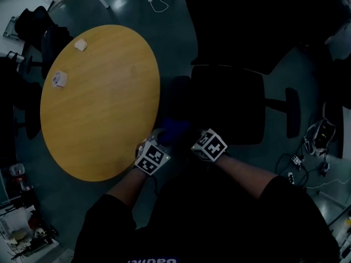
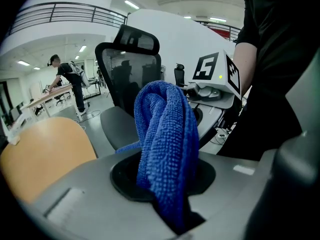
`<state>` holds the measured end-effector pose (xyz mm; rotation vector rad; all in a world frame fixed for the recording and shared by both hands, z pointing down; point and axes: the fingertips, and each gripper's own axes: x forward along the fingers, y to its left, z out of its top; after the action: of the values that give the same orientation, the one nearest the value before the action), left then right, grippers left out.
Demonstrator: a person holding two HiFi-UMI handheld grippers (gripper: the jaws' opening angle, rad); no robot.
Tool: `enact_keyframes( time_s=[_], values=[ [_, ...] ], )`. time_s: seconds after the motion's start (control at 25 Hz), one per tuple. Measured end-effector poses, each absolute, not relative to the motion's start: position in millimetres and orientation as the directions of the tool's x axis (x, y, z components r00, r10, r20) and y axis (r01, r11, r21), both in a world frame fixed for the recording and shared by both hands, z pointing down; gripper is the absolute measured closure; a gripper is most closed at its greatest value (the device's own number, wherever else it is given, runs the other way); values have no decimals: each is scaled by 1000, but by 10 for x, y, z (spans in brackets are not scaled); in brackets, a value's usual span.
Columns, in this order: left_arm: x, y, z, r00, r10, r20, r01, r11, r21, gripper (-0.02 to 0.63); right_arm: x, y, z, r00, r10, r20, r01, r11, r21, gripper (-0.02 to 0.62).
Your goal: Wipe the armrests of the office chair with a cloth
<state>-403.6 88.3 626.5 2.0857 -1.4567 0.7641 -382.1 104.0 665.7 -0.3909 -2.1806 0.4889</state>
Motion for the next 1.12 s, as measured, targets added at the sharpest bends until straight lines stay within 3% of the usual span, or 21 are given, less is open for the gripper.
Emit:
enact_keyframes(
  time_s=[0.36, 0.6, 0.8, 1.12],
  values=[
    [-3924, 944, 6109, 283, -673, 684, -939, -339, 55, 497, -3707, 1138, 6615, -587, 472, 658, 140, 859, -492, 591],
    [-4317, 440, 5762, 216, -738, 639, -952, -306, -31, 497, -3584, 957, 6467, -637, 448, 627, 114, 859, -499, 591],
    [-4679, -260, 5533, 175, -764, 621, -923, -347, -166, 497, -3373, 654, 6333, -682, 389, 620, 38, 865, -501, 591],
    [-4866, -1160, 5678, 209, -724, 657, -862, -454, -225, 497, -2749, 201, 6444, -707, 231, 668, -157, 870, -467, 591]
  ],
)
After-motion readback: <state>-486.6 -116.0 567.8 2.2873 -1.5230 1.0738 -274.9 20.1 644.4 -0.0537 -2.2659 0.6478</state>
